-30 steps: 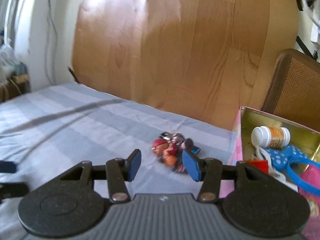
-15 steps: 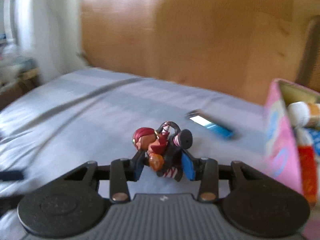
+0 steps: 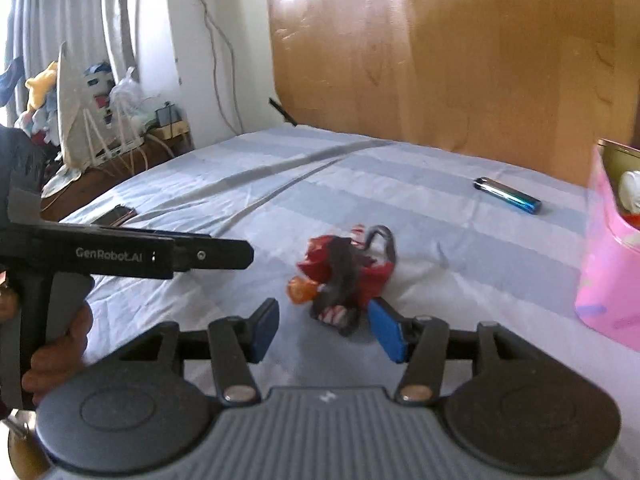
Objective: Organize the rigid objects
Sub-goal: 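Reach the right gripper to the red-and-black toy figure and grasp it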
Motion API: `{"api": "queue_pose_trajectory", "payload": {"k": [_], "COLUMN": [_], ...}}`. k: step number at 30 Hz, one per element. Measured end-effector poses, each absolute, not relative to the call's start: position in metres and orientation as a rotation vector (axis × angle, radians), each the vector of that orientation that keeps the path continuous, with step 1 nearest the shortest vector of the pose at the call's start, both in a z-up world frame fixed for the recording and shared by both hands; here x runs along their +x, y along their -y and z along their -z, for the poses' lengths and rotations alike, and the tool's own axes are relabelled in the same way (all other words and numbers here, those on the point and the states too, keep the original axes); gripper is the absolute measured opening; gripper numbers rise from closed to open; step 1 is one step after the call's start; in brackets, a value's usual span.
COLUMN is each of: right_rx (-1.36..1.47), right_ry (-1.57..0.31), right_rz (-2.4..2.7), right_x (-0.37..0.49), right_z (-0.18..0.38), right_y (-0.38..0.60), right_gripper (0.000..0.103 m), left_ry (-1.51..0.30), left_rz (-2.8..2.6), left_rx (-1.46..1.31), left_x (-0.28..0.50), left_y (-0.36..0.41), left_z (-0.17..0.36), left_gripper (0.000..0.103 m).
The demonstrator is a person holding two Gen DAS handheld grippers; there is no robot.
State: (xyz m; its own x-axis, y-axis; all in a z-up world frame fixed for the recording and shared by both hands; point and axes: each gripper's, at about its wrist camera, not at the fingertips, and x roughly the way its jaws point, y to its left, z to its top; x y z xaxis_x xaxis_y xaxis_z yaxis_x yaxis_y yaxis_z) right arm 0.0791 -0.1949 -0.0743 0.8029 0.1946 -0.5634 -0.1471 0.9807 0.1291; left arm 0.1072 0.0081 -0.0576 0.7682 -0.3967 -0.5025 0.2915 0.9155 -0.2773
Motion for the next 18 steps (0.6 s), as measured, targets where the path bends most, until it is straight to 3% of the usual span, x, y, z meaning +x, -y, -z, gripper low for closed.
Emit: {"api": "queue_pose_trajectory", "payload": {"k": [9, 11, 15, 17, 18], "right_rx": [0.044, 0.042, 0.000, -0.018, -0.017], "right_ry": [-0.601, -0.594, -0.592, -0.602, -0.609], "right_rz": [-0.122, -0.125, -0.140, -0.136, -0.137], "right_x": [0.069, 0.071, 0.079, 0.086, 0.091], "right_z": [0.075, 0.073, 0.073, 0.075, 0.075], "right_y": [0.197, 0.198, 0.192, 0.190, 0.190], "right_gripper": [0.053, 0.058, 0.067, 0.077, 0.077], "left_ry": [-0.602, -0.615, -0.629, -0.639, -0.650], "left_rz": [0.531, 0.557, 0.594, 0.593, 0.586], "left_rx": [-0.278, -0.277, -0.249, -0.218, -0.205], "left_x": [0.120, 0.118, 0.112, 0.115, 0.118], "left_y": [0.010, 0.020, 0.039, 0.048, 0.053], "left_z": [0.031, 0.030, 0.034, 0.036, 0.039], "left_gripper": [0.073, 0.073, 0.088, 0.090, 0.090]}}
